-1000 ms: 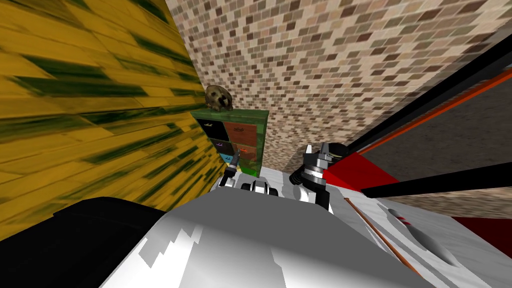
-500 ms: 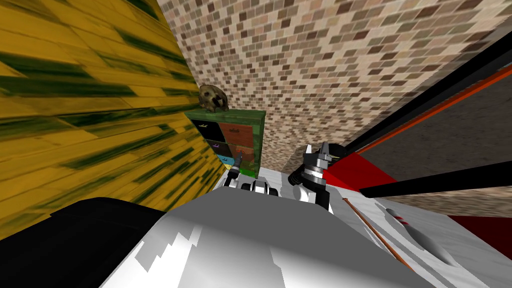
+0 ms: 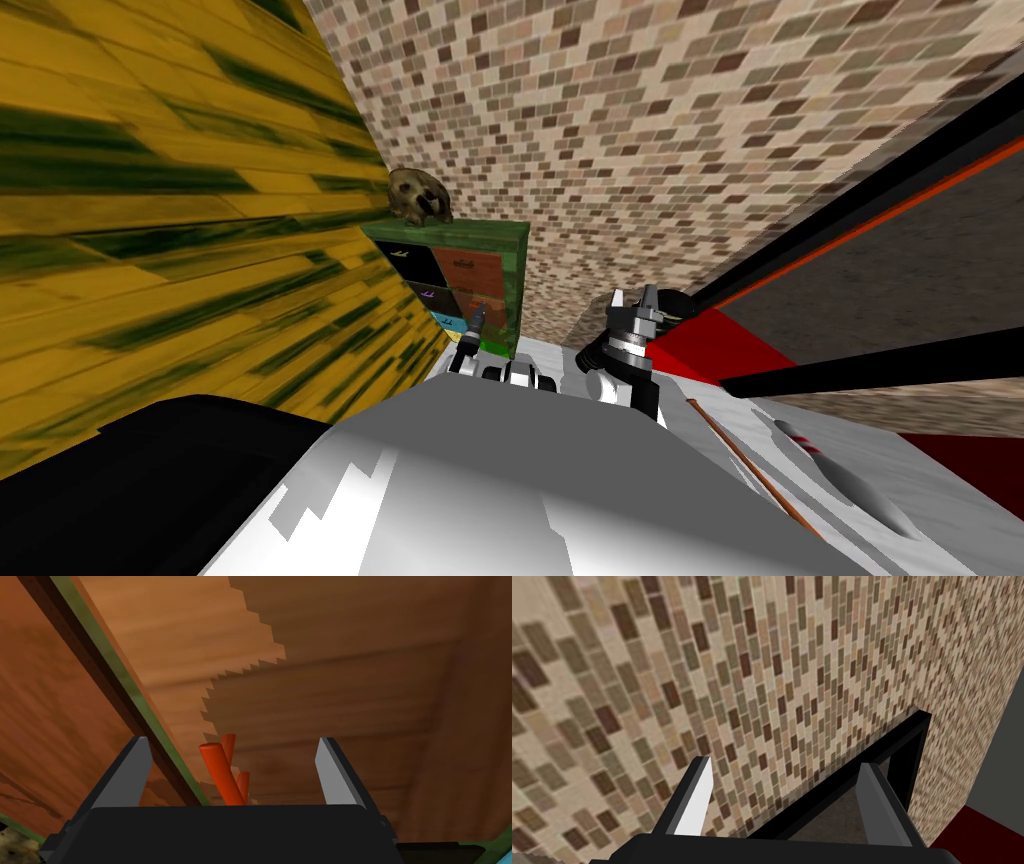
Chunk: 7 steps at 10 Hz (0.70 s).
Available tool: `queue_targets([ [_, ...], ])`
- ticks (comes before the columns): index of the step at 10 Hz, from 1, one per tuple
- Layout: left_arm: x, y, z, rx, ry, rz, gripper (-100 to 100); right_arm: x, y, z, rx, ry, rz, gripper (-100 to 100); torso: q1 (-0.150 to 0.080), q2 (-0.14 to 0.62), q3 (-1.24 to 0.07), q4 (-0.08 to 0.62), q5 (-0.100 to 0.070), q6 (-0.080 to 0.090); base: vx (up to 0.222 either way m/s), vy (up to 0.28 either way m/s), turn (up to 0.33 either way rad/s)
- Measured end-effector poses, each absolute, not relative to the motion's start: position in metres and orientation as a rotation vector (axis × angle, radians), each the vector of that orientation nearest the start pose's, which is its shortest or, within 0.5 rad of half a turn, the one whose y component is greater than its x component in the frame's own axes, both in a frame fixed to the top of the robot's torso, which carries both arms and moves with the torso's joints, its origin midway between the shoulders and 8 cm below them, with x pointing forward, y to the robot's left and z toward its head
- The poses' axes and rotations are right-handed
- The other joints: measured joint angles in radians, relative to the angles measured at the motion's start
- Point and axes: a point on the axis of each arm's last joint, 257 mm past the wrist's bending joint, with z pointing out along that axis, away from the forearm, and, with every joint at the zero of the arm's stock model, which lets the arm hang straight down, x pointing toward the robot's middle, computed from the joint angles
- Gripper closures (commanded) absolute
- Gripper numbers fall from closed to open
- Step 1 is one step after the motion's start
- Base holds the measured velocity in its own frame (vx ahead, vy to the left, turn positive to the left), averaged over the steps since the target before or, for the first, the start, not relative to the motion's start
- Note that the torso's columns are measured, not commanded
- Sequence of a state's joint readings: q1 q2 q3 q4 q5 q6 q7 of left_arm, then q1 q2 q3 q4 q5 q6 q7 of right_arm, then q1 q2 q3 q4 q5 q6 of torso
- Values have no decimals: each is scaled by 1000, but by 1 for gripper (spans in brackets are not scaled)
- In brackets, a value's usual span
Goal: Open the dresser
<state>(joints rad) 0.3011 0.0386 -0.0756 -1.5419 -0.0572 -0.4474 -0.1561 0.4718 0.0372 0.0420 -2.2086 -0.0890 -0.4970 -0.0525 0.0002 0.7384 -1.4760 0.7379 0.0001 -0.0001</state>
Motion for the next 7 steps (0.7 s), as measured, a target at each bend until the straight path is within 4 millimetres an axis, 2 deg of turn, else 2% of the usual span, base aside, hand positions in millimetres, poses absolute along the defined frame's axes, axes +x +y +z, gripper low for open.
queue_targets([
  [1, 438, 232, -272, -942, 1215, -1088, 100, 361, -278, 1, 806, 540, 1445, 0, 1, 5, 3, 1, 0, 0, -25, 8, -2],
  [2, 441, 230, -262, -924, 1196, -1102, 100, 361, -278, 1, 806, 540, 1445, 0, 3, -2, 1, -5, 3, -1, -108, 6, 4],
  [5, 440, 227, -261, -925, 1205, -1106, 100, 361, -278, 1, 806, 540, 1445, 0, 5, 0, 1, -2, 2, -3, -176, 21, 13],
  [7, 438, 227, -263, -932, 1216, -1102, 100, 361, -278, 1, 806, 540, 1445, 0, 1, -7, -3, -1, 0, -1, -108, 2, 10],
])
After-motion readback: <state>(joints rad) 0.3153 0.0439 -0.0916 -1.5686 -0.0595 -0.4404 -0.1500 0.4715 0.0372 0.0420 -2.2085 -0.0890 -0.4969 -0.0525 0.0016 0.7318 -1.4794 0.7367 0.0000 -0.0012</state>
